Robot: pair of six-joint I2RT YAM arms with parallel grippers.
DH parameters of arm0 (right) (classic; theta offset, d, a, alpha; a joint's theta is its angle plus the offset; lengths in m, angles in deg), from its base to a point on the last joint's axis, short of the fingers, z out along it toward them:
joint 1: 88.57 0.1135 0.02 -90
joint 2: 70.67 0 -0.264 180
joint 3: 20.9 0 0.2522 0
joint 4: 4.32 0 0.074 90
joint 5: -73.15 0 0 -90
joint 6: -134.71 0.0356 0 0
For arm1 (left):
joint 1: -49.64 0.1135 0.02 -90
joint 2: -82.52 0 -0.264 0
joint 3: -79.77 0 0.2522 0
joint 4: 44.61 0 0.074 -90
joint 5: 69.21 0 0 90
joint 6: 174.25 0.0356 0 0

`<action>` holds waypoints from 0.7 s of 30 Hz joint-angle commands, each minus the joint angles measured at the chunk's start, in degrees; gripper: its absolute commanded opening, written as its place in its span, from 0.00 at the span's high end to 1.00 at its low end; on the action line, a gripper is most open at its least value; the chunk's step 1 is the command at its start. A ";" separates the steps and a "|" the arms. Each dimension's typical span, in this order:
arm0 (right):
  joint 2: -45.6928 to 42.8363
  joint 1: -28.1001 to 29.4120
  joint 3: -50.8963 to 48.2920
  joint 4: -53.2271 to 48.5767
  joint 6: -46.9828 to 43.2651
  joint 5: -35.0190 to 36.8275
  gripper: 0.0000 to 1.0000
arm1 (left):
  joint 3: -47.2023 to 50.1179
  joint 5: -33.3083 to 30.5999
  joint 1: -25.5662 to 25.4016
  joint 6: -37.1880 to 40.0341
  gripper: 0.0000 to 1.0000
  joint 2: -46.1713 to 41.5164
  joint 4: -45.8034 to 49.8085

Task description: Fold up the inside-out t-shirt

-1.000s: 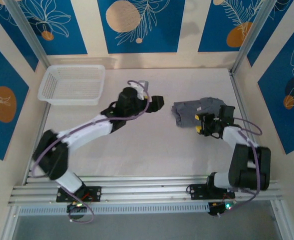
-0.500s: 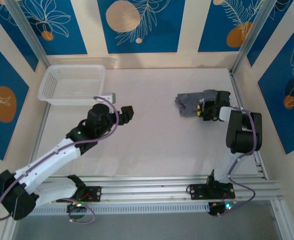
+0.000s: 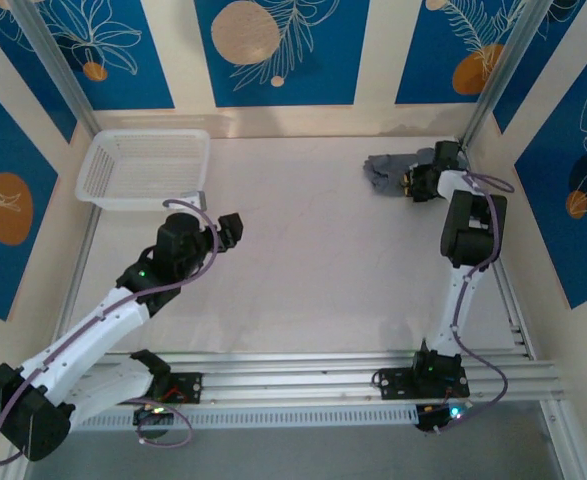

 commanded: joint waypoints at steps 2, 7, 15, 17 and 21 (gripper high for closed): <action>7.68 -0.26 13.61 -9.44 -3.24 3.54 0.72 | 0.45 -0.57 1.18 1.06 0.14 -0.02 0.33; 8.54 -0.06 25.00 -17.09 -11.40 4.12 0.69 | 1.92 -6.50 1.53 4.17 0.08 -1.91 1.91; -26.78 0.01 -12.89 1.00 -23.46 0.58 0.44 | 10.97 -27.64 2.35 14.11 0.01 -9.00 -5.71; -36.17 0.21 -22.01 2.63 -30.49 2.15 0.37 | 14.40 -30.33 3.47 18.21 0.01 -10.81 -9.42; -57.19 2.10 -44.72 11.35 -43.23 15.95 0.26 | 21.42 -29.37 6.78 27.56 0.01 -12.47 -19.10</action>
